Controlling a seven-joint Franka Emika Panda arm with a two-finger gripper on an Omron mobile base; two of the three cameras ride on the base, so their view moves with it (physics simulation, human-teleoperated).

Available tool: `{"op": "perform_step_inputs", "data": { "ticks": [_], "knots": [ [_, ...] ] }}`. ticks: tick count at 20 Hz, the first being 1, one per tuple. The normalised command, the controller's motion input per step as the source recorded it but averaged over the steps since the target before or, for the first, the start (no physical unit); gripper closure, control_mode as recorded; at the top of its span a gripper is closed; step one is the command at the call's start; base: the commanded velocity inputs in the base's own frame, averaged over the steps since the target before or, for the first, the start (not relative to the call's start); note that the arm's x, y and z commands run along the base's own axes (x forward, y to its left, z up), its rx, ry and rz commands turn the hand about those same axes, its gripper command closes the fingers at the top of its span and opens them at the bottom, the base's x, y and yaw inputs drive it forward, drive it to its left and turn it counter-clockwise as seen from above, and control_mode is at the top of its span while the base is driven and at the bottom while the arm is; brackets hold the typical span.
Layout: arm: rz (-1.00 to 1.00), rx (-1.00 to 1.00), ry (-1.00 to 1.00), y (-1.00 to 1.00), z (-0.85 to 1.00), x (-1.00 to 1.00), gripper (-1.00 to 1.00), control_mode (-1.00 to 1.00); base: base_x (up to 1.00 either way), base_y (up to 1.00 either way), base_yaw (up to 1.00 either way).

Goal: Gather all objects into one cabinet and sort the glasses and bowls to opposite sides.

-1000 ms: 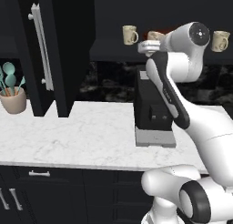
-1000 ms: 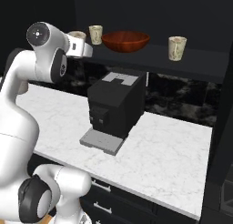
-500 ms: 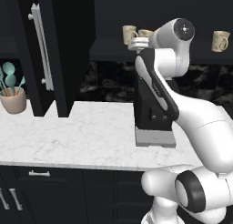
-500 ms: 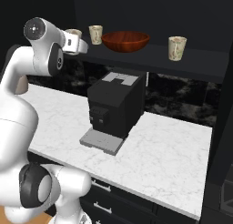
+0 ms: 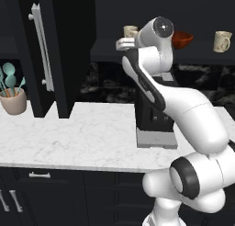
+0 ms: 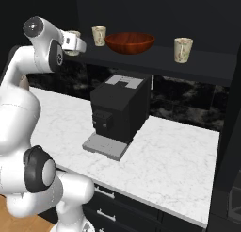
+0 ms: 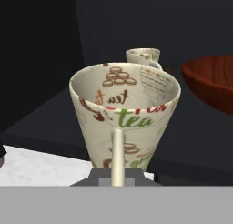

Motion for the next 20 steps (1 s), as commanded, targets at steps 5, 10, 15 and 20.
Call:
{"op": "perform_step_inputs", "data": {
  "ticks": [5,10,15,20],
  "knots": [
    [0.00,0.00,0.00,0.16,-0.02,0.53,1.00,-1.00,0.00,0.00,0.00],
    [0.00,0.00,0.00,0.10,0.00,0.53,1.00,-1.00,0.00,0.00,0.00],
    [0.00,0.00,0.00,0.11,-0.01,0.49,1.00,-1.00,0.00,0.00,0.00],
    [0.00,-0.01,0.00,0.25,-0.03,0.46,-1.00,-1.00,0.00,0.00,0.00]
  ]
}}
